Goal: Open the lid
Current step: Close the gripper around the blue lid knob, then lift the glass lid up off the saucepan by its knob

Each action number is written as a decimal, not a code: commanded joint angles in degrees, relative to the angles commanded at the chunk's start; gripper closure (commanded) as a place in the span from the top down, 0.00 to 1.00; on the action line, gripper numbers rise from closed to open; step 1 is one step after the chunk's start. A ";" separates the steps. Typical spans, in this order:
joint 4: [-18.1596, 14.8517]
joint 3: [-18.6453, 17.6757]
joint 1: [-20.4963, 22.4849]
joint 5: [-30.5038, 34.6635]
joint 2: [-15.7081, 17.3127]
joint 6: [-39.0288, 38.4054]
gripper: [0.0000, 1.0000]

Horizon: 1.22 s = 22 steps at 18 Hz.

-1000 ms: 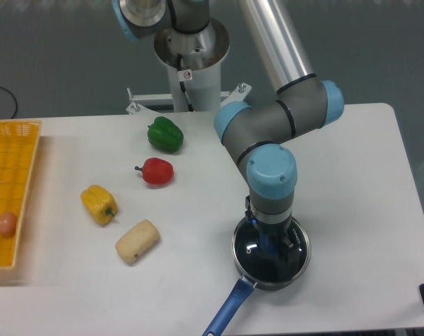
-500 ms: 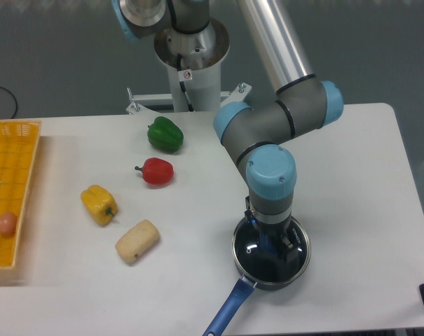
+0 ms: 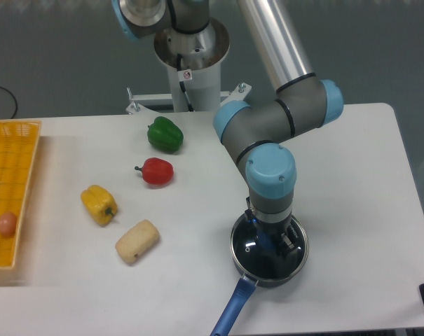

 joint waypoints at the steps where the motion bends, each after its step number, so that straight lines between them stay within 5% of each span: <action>1: 0.00 0.00 0.00 0.09 0.00 0.09 0.66; 22: -1.49 -3.87 3.07 -0.70 5.97 2.54 0.63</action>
